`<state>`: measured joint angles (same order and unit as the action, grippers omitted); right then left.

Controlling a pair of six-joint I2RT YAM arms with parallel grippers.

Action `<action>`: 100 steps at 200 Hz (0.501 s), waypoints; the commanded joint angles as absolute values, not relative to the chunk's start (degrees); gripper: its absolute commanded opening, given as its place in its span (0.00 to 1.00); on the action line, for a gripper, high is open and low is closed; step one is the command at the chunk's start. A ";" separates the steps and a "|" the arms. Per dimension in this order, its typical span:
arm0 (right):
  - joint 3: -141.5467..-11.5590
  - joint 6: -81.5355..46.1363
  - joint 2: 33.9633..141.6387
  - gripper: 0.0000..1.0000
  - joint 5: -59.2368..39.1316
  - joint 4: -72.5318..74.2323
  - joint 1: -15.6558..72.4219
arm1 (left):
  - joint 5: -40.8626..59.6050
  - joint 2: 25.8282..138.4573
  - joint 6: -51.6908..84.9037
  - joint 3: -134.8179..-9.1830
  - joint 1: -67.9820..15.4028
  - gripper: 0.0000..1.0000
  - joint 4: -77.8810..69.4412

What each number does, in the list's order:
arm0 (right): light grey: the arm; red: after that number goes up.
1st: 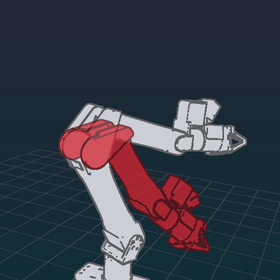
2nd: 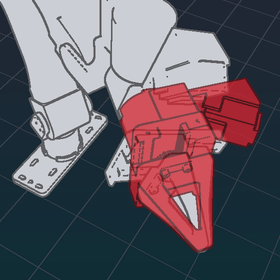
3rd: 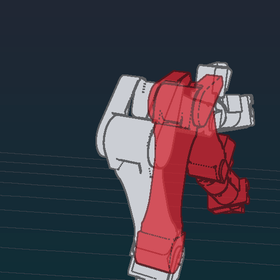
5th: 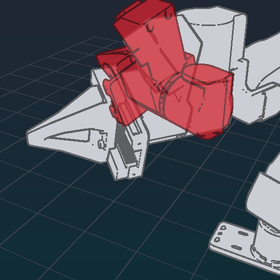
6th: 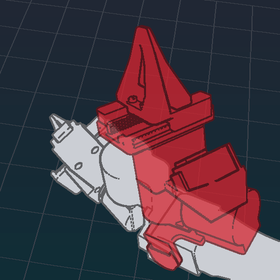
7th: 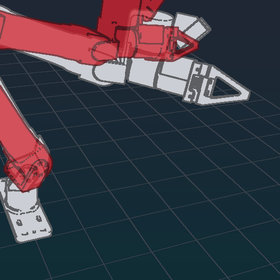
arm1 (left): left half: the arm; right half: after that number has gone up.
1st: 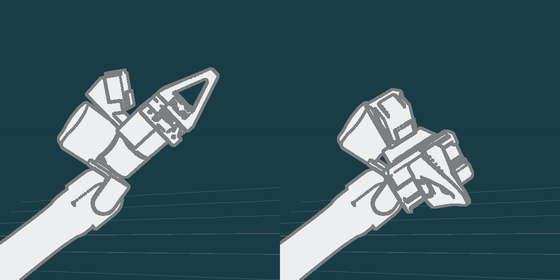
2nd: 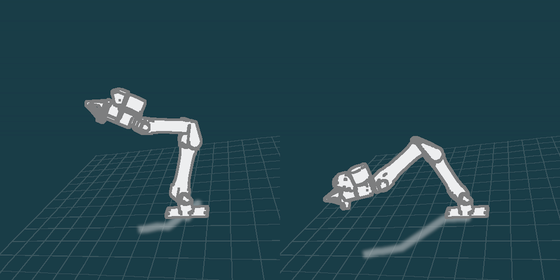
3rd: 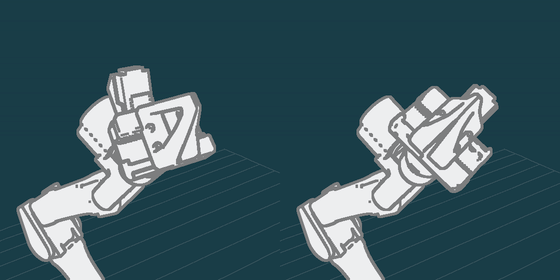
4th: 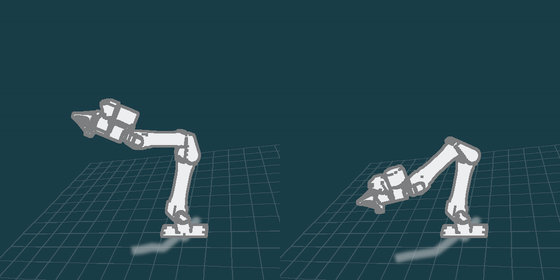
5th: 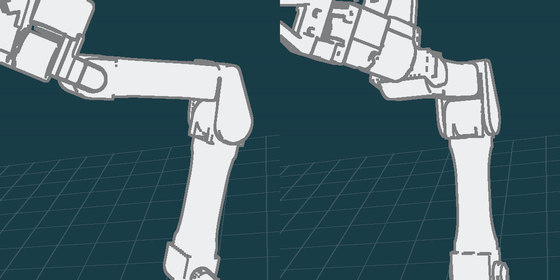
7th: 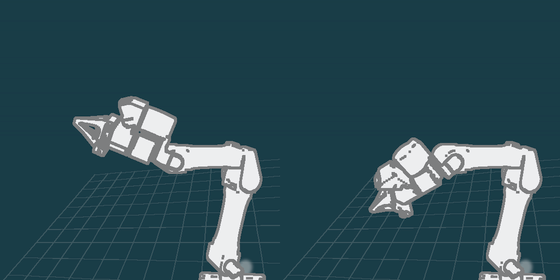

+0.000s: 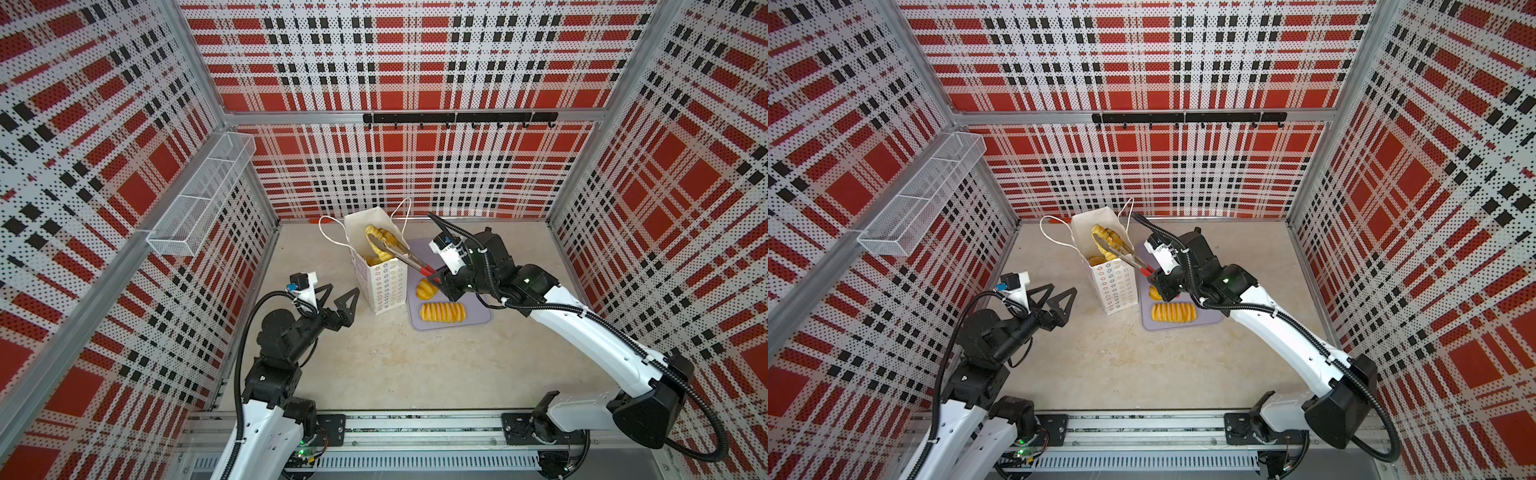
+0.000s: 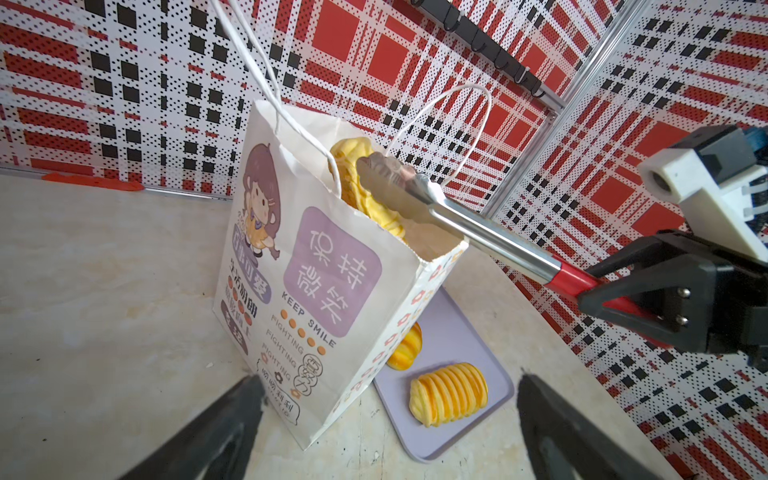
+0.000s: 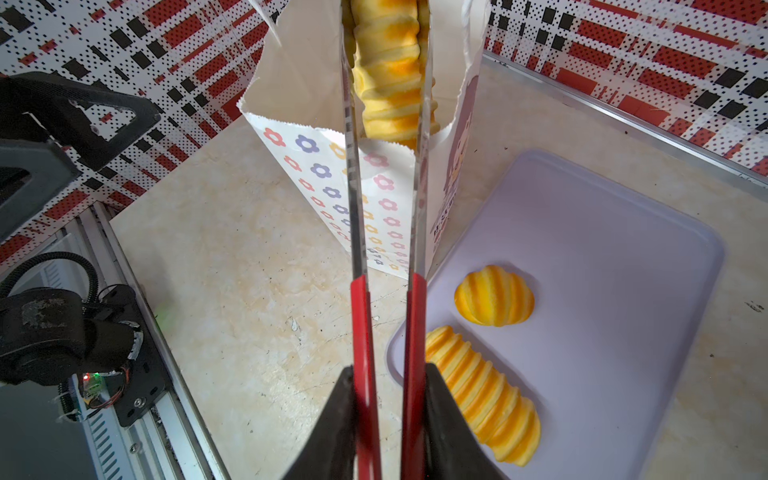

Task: Place the fake bread into the paper bag
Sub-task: 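Lower the striped roll into the bag with the right tongs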

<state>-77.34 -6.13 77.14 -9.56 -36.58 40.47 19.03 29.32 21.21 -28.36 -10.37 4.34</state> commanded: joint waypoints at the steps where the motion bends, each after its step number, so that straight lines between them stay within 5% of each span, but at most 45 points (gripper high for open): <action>1: -79.63 -5.19 77.19 0.28 -9.23 -35.02 41.04 | 18.91 29.09 20.89 -28.14 -9.93 0.98 3.96; 100: -79.50 -5.13 76.72 0.29 -8.79 -35.05 41.51 | 18.90 28.82 20.91 -28.14 -9.93 0.98 3.97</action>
